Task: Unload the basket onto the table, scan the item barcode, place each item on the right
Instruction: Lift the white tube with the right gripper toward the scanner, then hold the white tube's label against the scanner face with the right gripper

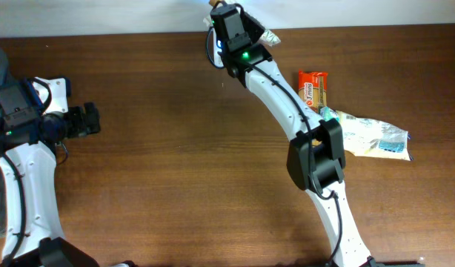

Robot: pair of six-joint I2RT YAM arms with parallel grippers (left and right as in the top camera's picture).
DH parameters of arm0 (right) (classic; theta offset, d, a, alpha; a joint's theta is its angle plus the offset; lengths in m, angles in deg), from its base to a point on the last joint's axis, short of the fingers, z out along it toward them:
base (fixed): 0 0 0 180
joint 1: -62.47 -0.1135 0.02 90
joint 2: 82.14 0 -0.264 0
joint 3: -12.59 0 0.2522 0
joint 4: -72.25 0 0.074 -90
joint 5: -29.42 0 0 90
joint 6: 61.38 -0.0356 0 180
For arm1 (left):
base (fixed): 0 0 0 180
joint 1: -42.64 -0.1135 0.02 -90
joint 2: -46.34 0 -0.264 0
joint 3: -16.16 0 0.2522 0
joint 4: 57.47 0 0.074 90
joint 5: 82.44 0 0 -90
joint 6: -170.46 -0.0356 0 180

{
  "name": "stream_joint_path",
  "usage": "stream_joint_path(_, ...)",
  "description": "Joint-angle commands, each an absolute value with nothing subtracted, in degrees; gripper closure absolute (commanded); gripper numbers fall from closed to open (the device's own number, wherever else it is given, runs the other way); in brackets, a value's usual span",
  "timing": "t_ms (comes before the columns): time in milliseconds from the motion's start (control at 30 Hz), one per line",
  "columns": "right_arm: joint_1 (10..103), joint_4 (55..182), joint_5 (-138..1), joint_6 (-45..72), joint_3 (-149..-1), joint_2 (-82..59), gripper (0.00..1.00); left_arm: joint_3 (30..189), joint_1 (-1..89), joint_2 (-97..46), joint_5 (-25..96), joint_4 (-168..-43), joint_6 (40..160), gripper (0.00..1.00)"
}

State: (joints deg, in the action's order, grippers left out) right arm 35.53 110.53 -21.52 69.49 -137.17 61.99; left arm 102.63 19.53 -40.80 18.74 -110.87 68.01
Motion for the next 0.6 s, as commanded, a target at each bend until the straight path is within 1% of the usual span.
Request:
stream_joint_path(0, 35.9, 106.1, -16.6, 77.5, -138.2, 63.9, 0.96, 103.2, 19.2, -40.8, 19.3, -110.8, 67.5, 0.01)
stream_joint_path(67, 35.9, 104.9, -16.6, 79.7, -138.2, 65.5, 0.96, 103.2, 19.2, -40.8, 19.3, -110.8, 67.5, 0.01)
stream_joint_path(567, 35.9, 104.6, -16.9, 79.6, -137.3, 66.5, 0.96, 103.2, 19.2, -40.8, 19.3, -110.8, 67.5, 0.01)
